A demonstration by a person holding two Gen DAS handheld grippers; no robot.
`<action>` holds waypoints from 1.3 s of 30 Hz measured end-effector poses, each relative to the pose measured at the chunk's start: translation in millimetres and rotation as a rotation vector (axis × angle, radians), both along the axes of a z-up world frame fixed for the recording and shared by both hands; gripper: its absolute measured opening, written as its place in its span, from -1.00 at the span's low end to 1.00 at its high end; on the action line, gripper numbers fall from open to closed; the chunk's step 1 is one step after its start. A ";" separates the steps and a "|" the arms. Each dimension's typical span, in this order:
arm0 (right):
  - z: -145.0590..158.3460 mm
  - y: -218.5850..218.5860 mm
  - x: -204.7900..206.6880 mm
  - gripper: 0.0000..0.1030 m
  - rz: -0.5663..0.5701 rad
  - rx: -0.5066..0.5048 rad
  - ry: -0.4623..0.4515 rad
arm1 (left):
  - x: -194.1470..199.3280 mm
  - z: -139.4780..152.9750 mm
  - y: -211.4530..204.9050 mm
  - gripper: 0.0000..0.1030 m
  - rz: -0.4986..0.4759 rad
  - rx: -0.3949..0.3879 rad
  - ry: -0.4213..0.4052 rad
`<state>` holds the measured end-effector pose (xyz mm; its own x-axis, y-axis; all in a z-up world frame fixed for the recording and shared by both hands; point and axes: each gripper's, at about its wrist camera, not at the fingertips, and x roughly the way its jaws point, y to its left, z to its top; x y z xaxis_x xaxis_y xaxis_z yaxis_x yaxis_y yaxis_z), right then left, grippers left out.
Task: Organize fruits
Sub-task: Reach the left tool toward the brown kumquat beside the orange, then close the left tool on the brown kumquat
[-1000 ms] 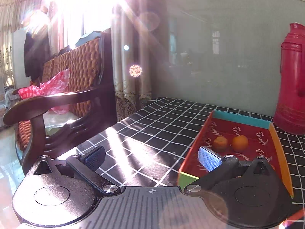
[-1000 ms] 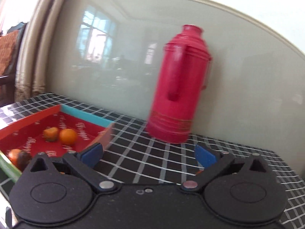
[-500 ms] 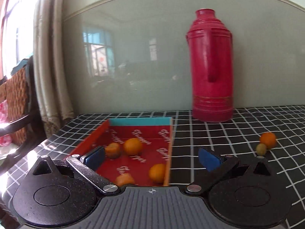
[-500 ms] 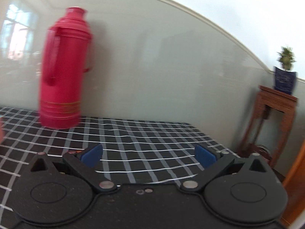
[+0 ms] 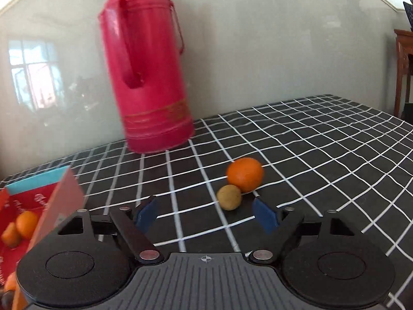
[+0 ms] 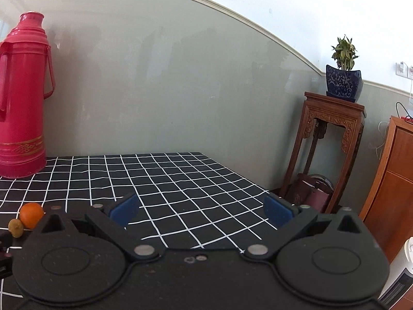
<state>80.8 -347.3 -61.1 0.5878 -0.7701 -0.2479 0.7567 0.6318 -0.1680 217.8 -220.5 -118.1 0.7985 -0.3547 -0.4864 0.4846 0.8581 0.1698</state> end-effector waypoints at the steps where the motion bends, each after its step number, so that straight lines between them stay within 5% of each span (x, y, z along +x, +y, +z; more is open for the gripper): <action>1: 1.3 -0.2 -0.4 0.89 0.003 0.000 -0.005 | 1.1 -0.9 -3.5 0.55 -0.010 0.002 0.005; 11: 5.5 -1.1 -2.2 0.89 0.019 0.017 -0.026 | 21.4 -10.4 -18.8 0.05 -0.043 0.014 0.080; 20: 4.5 -8.7 -1.4 0.89 0.027 0.036 -0.012 | 26.1 -14.2 -24.7 -0.11 -0.030 0.029 0.101; 24: 4.2 -5.4 -0.3 0.89 0.034 0.032 -0.012 | 27.7 -15.5 -26.5 -0.51 -0.036 0.026 0.105; 39: 5.1 3.0 2.4 0.89 0.070 0.024 -0.008 | 11.9 -11.1 -21.0 -0.51 -0.029 0.055 0.028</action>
